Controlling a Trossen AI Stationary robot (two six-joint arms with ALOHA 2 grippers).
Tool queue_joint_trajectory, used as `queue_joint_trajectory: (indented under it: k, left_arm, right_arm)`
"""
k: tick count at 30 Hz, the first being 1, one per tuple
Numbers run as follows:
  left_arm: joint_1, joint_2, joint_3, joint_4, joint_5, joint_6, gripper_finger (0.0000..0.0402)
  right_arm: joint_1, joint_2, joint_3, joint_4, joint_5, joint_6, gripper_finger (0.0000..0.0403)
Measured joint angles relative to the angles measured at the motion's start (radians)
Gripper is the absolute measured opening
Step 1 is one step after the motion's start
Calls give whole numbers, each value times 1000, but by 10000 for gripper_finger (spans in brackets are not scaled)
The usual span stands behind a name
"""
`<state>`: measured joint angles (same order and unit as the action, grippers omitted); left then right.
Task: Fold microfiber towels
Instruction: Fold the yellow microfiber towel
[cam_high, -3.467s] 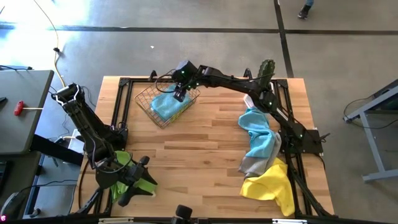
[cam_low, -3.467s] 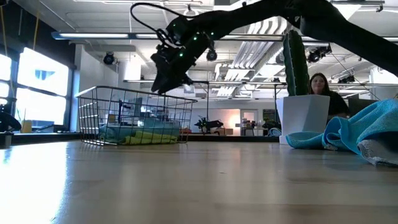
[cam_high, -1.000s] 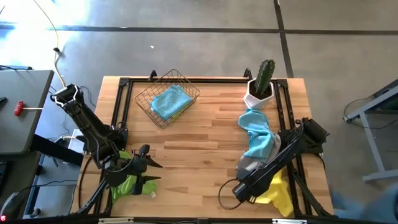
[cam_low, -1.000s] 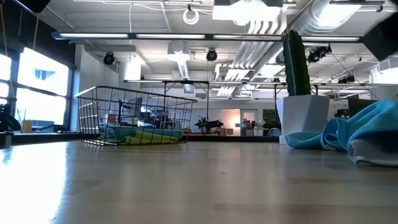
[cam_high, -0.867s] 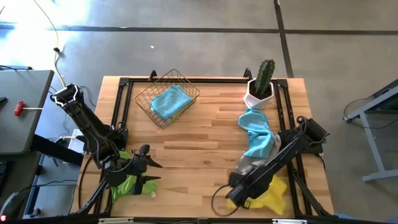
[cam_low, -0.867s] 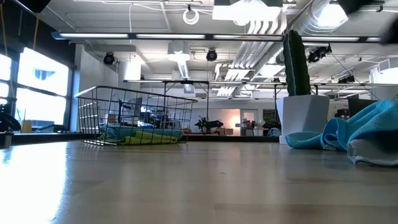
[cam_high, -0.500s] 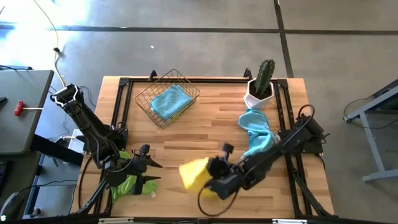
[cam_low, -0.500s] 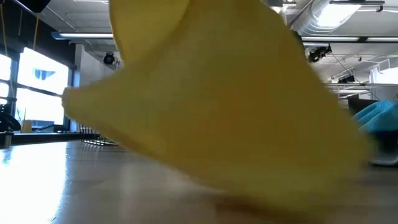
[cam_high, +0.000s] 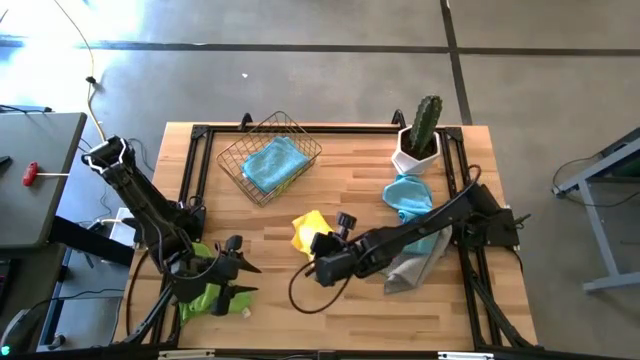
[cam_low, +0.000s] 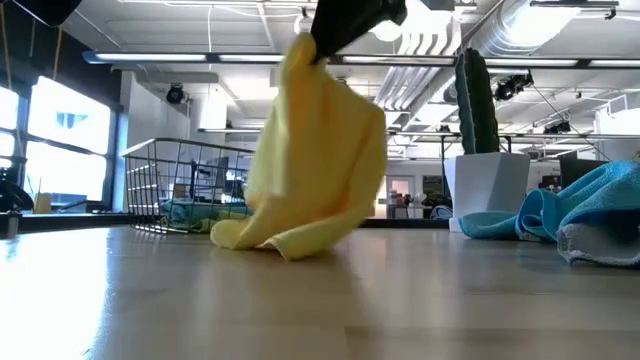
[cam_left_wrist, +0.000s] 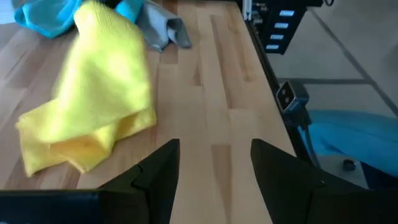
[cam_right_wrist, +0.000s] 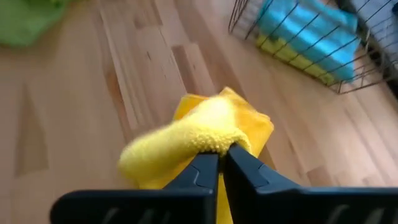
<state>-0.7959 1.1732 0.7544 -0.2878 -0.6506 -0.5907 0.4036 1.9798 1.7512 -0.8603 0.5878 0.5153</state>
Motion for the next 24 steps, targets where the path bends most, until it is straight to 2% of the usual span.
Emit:
queue_joint_trajectory:
  k: [6,10,15,20,24]
  left_arm:
    - [4,79,0,1,-27,0,188]
    - [23,144,0,2,-42,0,188]
    - [56,204,0,8,-39,0,188]
    - [91,232,0,50,-38,0,188]
    - [119,244,0,79,-38,0,188]
  right_arm:
    - [3,25,1,-4,-65,-27,89]
    - [13,24,46,-59,-163,-72,140]
    - [49,22,134,-202,-260,-81,169]
    - [117,22,162,-277,-208,-78,172]
    - [170,23,89,-204,-28,-37,172]
